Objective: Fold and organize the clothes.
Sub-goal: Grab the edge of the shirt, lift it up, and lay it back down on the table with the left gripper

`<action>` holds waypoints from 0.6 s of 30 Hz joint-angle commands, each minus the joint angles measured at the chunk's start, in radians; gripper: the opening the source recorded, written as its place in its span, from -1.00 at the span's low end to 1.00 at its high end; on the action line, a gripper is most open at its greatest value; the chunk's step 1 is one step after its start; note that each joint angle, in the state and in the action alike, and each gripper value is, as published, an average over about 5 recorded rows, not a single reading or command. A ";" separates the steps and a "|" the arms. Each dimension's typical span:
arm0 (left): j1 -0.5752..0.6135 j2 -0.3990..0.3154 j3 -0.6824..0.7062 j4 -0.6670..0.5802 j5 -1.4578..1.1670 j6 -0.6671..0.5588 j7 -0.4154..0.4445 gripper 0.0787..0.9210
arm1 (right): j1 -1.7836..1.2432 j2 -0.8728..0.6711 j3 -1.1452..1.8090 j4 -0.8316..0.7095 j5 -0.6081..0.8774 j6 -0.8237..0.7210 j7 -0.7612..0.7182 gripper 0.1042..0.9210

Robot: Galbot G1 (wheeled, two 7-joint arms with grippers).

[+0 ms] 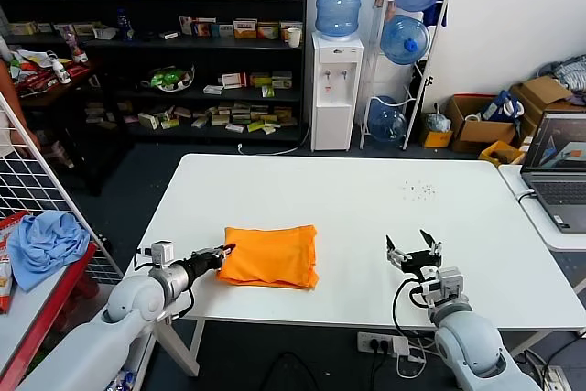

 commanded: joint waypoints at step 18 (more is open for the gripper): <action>-0.064 0.442 -0.080 0.209 0.579 -0.061 -0.048 -0.88 | 0.062 0.008 -0.091 0.000 -0.008 0.004 -0.004 0.76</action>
